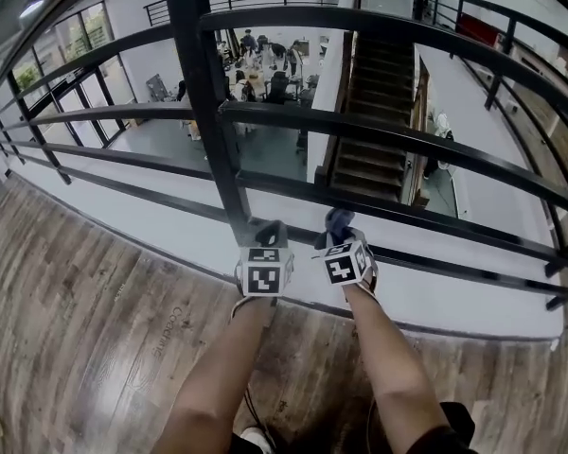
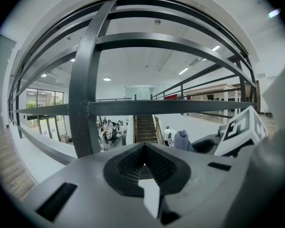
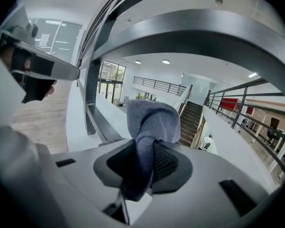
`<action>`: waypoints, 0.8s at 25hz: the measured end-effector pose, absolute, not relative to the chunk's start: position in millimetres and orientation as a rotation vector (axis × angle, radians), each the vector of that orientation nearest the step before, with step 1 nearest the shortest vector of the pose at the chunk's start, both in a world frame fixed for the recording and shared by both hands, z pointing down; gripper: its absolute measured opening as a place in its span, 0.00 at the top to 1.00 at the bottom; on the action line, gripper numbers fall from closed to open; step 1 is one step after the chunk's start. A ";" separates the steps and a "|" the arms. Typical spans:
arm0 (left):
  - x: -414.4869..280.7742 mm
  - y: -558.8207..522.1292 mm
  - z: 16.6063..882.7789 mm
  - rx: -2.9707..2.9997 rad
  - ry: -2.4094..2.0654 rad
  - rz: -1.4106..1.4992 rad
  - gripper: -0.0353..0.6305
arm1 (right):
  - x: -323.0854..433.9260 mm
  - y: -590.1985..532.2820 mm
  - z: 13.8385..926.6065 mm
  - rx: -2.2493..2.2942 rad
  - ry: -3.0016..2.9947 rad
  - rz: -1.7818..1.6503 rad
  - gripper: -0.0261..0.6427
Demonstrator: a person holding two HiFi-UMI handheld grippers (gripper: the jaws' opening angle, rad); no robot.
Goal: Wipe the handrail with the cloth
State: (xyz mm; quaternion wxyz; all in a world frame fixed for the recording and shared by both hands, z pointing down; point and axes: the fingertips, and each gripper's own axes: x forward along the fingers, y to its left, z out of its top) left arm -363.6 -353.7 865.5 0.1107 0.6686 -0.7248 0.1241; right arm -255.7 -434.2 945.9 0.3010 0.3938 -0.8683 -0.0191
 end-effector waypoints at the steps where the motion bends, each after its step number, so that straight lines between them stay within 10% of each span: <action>1: -354.3 -357.2 867.0 1.975 -2.117 0.380 0.95 | -243.5 -435.2 944.1 1.056 -2.302 -0.044 0.82; 20: -160.5 -427.0 875.9 2.209 -1.926 0.483 0.95 | 35.4 -475.0 936.3 1.285 -2.188 0.010 0.82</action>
